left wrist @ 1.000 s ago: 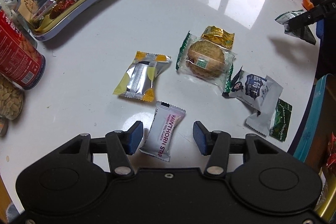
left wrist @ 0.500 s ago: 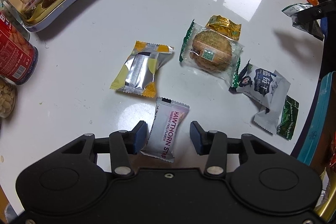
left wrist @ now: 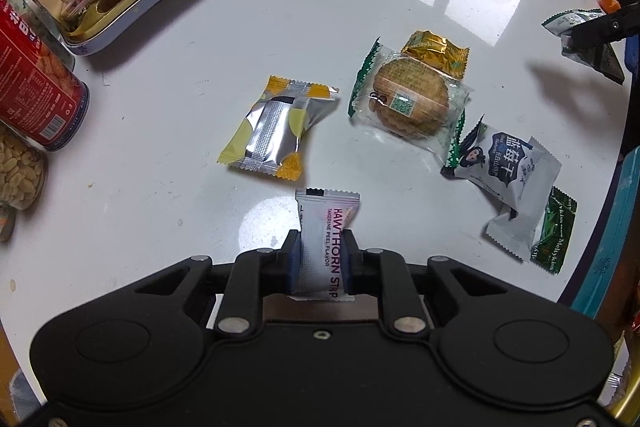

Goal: Organize snacks
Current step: 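Close the right gripper on the white-green packet while the left grasps the Hawthorn Strip bar, then lift both held packets and carry them toward the tin tray at the table edge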

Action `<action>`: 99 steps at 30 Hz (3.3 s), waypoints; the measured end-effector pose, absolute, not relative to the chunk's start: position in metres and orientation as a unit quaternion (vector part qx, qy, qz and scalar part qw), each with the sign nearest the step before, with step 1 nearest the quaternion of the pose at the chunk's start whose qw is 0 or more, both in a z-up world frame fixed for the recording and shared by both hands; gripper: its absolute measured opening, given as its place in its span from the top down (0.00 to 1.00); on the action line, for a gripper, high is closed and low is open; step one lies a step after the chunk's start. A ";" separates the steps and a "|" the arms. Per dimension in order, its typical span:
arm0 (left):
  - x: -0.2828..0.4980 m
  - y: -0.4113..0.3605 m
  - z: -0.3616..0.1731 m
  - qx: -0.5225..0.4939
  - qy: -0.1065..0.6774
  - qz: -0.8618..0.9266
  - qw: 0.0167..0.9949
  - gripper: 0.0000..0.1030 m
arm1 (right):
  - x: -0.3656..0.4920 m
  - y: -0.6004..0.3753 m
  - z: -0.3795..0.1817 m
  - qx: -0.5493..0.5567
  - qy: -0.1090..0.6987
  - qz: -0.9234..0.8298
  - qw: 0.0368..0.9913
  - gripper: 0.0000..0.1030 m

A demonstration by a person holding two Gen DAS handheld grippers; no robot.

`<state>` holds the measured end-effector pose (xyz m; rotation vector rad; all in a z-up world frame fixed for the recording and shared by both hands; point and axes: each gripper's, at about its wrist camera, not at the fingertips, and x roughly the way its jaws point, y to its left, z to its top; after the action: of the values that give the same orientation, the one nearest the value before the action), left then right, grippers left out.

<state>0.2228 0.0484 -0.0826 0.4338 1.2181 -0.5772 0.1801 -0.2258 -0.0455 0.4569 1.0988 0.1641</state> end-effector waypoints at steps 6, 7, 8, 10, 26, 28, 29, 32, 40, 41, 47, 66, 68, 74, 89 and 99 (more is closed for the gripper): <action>0.213 0.045 -0.075 0.211 0.559 -0.212 0.774 0.75 | 0.181 -0.224 -0.046 0.212 0.516 0.073 0.826 0.63; 0.210 0.044 -0.072 0.210 0.556 -0.208 0.777 0.75 | 0.181 -0.224 -0.047 0.210 0.518 0.074 0.826 0.63; 0.209 0.043 -0.070 0.210 0.553 -0.204 0.780 0.75 | 0.180 -0.223 -0.048 0.207 0.519 0.074 0.826 0.63; 0.205 0.039 -0.065 0.212 0.549 -0.195 0.785 0.75 | 0.180 -0.222 -0.050 0.204 0.521 0.071 0.825 0.63; 0.189 0.027 -0.048 0.157 0.524 -0.067 0.835 0.75 | 0.176 -0.217 -0.058 0.175 0.533 0.069 0.825 0.63; 0.189 0.033 -0.043 0.129 0.522 -0.047 0.842 0.75 | 0.175 -0.217 -0.057 0.174 0.531 0.067 0.827 0.63; 0.188 0.034 -0.042 0.118 0.522 -0.046 0.843 0.75 | 0.175 -0.217 -0.057 0.173 0.531 0.068 0.827 0.63; 0.183 0.033 -0.038 0.112 0.513 -0.039 0.850 0.75 | 0.174 -0.215 -0.056 0.171 0.531 0.070 0.827 0.63; 0.176 0.033 -0.034 0.098 0.499 -0.017 0.861 0.75 | 0.171 -0.209 -0.056 0.159 0.531 0.076 0.829 0.63; 0.175 0.034 -0.034 0.094 0.499 -0.014 0.862 0.75 | 0.171 -0.209 -0.056 0.159 0.531 0.076 0.829 0.63; 0.170 0.039 -0.030 0.067 0.495 -0.003 0.866 0.75 | 0.169 -0.210 -0.056 0.158 0.533 0.073 0.828 0.63; 0.158 0.042 -0.031 0.052 0.490 0.018 0.870 0.75 | 0.164 -0.211 -0.056 0.152 0.533 0.068 0.830 0.63; 0.157 0.044 -0.032 0.047 0.492 0.020 0.869 0.75 | 0.164 -0.212 -0.056 0.150 0.532 0.065 0.831 0.63; 0.151 0.055 -0.032 0.007 0.491 0.027 0.870 0.75 | 0.164 -0.213 -0.057 0.146 0.533 0.061 0.831 0.63; 0.129 0.043 -0.024 0.006 0.466 0.011 0.885 0.75 | 0.148 -0.205 -0.049 0.153 0.521 0.076 0.836 0.63; 0.115 0.064 0.011 -0.062 0.398 0.007 0.915 0.75 | 0.124 -0.205 -0.029 0.187 0.495 0.100 0.842 0.63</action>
<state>0.1151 0.0637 0.0110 -0.1284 0.8192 0.0141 0.1236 -0.2047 -0.0293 0.3960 1.0463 0.2115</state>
